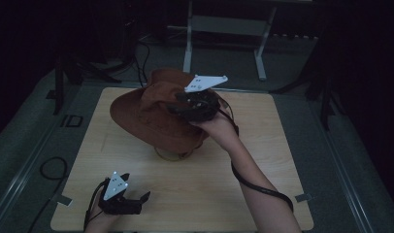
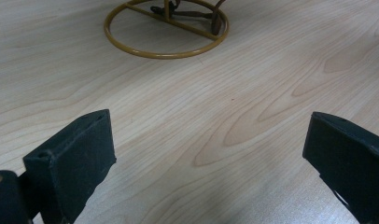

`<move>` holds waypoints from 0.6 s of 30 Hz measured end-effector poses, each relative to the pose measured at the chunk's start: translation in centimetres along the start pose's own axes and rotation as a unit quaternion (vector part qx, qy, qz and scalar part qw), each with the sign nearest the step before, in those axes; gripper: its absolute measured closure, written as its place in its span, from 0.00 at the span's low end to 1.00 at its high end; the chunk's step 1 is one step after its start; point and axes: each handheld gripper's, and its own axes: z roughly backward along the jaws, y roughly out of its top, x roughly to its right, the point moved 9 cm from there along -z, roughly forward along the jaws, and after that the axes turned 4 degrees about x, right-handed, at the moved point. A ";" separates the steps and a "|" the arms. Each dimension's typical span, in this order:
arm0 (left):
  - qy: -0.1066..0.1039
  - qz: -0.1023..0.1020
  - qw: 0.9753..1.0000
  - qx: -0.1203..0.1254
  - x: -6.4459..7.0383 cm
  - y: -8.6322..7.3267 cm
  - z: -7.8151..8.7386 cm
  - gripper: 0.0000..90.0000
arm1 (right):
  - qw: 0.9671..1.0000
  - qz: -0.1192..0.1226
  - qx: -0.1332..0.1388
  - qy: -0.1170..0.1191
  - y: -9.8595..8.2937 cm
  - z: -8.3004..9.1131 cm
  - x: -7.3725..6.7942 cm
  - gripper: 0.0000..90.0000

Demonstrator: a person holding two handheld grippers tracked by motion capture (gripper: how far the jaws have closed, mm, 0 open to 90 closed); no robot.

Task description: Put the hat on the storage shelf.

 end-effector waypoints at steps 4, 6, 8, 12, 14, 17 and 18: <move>0.002 -0.001 1.000 -0.001 0.0 0.0 0.0 0.03 | 1.000 -0.014 0.015 -0.008 -0.3 2.2 0.8 0.46; 0.003 -0.002 1.000 -0.001 0.0 0.0 0.0 0.03 | 0.999 -0.023 0.022 -0.006 -0.5 3.3 1.0 0.43; 0.003 -0.001 1.000 -0.001 0.0 0.0 0.0 0.03 | 0.999 -0.024 0.026 -0.009 -0.9 4.3 1.3 0.42; 0.004 -0.002 1.000 -0.002 0.0 -0.1 -0.1 0.03 | 0.999 -0.033 0.034 -0.013 -1.6 6.3 1.8 0.35; 0.005 -0.003 1.000 -0.003 0.0 -0.1 -0.1 0.03 | 0.999 -0.037 0.038 -0.014 -2.2 7.4 2.0 0.31; 0.006 -0.002 1.000 -0.002 0.0 -0.1 -0.1 0.03 | 0.998 -0.044 0.043 -0.003 -3.3 8.9 2.1 0.19; 0.008 -0.003 1.000 -0.002 0.0 -0.1 -0.1 0.03 | 0.998 -0.039 0.042 -0.003 -3.8 9.5 2.1 0.15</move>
